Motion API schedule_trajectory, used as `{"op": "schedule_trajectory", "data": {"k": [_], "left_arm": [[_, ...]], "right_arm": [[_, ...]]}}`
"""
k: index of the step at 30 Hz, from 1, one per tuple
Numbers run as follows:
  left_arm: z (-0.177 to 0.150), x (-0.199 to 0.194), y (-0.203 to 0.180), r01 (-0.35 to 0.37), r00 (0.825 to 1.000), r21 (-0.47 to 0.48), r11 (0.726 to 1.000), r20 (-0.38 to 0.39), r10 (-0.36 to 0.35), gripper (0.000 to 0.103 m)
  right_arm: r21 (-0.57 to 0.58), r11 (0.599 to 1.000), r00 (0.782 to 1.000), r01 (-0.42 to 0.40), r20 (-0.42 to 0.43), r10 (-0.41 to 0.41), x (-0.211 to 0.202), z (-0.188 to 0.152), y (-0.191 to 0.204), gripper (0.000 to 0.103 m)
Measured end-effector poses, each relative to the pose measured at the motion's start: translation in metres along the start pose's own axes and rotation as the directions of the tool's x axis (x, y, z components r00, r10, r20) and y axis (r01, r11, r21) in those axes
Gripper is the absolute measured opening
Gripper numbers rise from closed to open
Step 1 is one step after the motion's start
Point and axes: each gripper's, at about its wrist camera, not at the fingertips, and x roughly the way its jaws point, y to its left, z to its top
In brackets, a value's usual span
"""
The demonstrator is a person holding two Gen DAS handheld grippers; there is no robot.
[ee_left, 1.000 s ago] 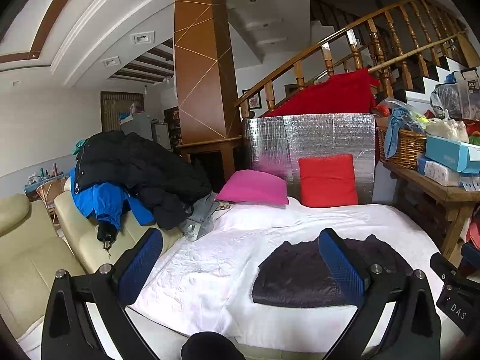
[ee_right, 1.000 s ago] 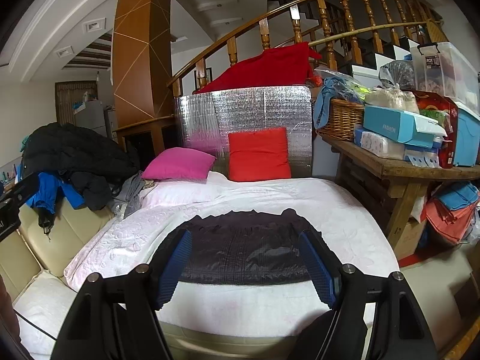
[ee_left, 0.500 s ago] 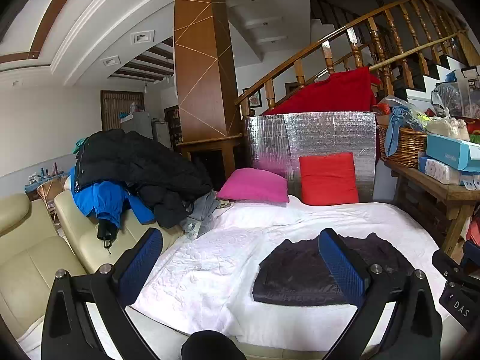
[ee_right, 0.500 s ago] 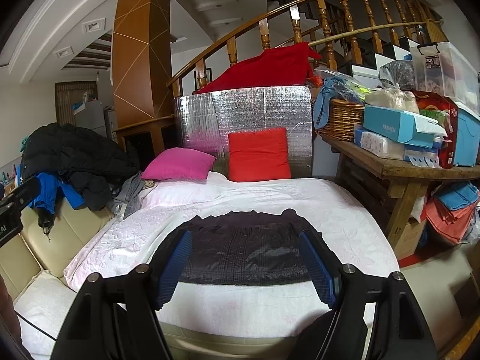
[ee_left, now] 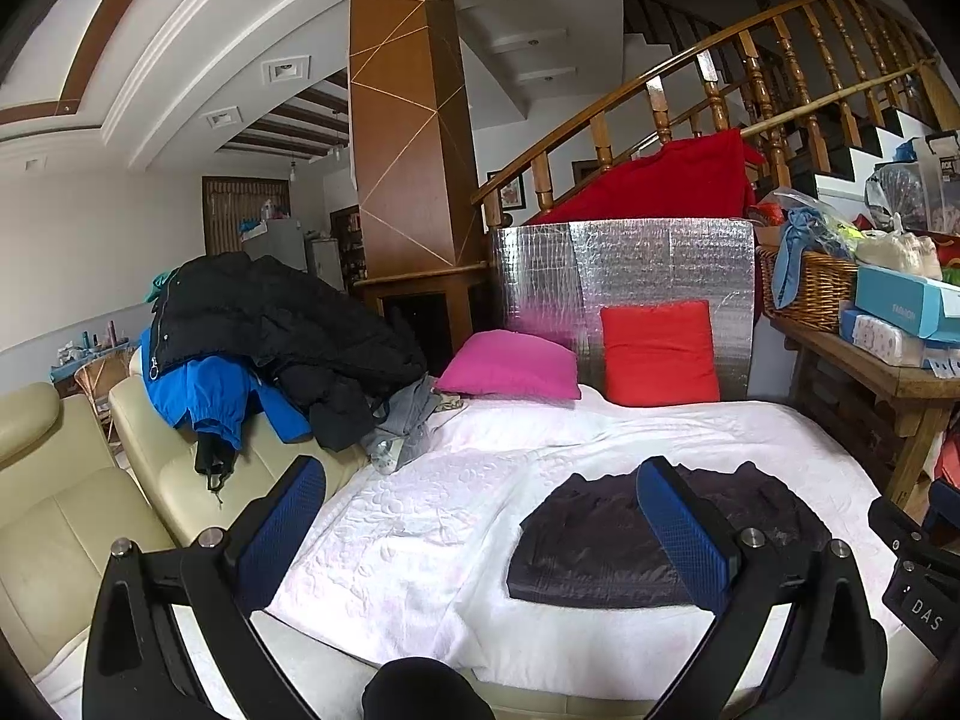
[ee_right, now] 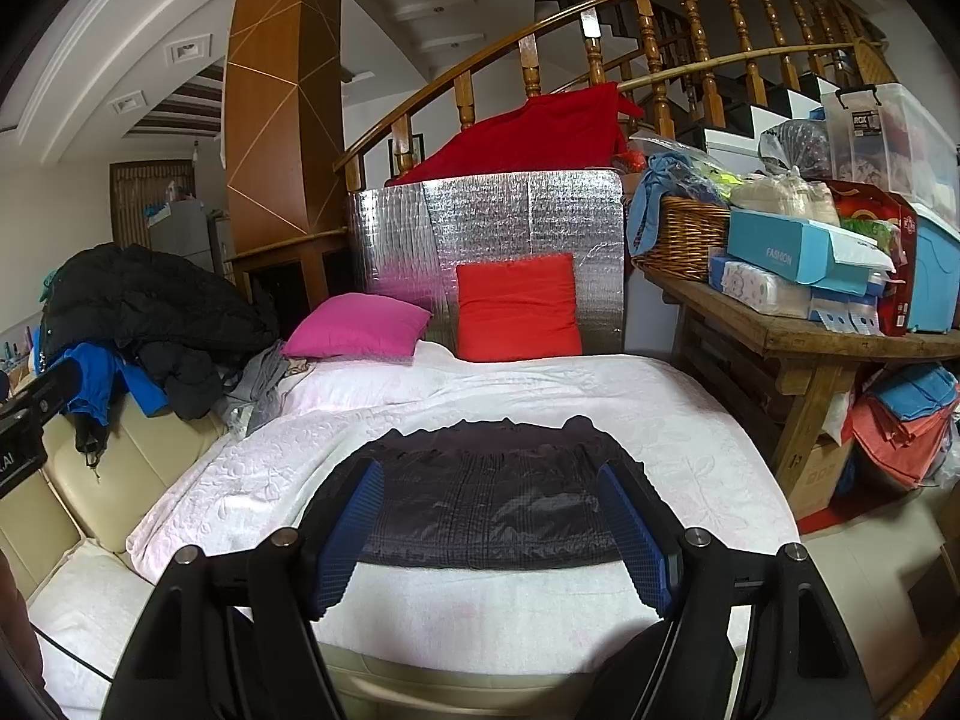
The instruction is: Fold large clothes
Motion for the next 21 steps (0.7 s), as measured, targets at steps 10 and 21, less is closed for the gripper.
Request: {"op": "schedule_trajectory", "data": {"k": [10,21], "left_arm": [[-0.0006,0.0014,0.0002,-0.002,1.0,0.002,1.0,0.0,0.002,0.103],[-0.0032,0.0057,0.0014,-0.004,1.0,0.001,1.0,-0.01,0.004,0.103]], "right_arm": [[0.001,1.0,1.0,0.002,0.005,-0.002,0.0006,-0.0003,0.0011,0.077],[-0.002,1.0,1.0,0.004,-0.002,-0.004,0.0039,0.0001,0.0008,0.077]]}}
